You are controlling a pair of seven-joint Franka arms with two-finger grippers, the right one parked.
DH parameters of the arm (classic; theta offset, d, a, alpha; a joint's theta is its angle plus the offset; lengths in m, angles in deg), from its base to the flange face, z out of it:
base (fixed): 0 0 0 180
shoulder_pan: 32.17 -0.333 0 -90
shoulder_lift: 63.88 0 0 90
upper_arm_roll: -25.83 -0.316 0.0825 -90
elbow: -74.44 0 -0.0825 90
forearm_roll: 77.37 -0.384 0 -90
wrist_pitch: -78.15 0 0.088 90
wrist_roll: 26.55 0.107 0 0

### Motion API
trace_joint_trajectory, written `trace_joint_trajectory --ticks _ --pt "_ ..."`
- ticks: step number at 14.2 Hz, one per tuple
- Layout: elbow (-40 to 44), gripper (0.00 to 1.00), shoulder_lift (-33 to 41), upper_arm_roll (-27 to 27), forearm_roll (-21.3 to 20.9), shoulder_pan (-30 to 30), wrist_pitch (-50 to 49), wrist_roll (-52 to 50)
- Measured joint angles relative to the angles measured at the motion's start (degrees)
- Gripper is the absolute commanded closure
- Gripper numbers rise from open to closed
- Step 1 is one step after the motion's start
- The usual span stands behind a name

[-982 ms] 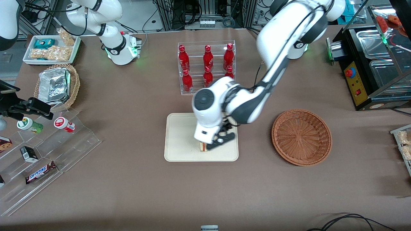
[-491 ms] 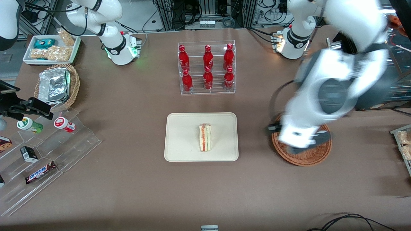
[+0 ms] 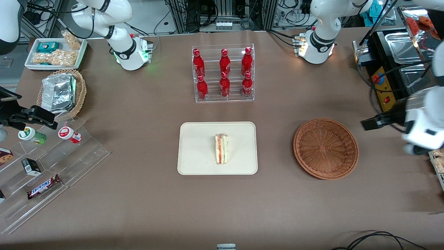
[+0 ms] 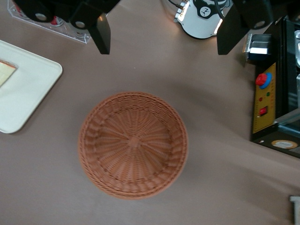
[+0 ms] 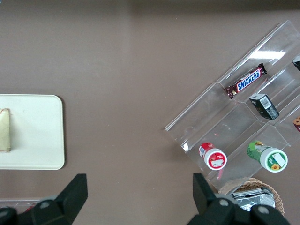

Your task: Place sandwich from basket to tray

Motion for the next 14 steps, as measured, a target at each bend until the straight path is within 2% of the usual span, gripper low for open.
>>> trace_joint_trajectory --ticks 2,4,7,11,14 --pt "-4.43 0.00 3.25 0.04 0.10 -0.53 1.50 0.07" --pt "-12.48 0.00 9.51 0.14 0.10 -0.30 5.51 0.13" --pt "-20.97 0.00 18.21 0.16 0.10 -0.26 7.61 6.55" --pt "-23.36 0.00 21.48 0.05 -2.83 -0.27 8.63 15.65" --pt "-23.88 0.00 21.45 0.08 -2.09 -0.25 12.07 17.27"
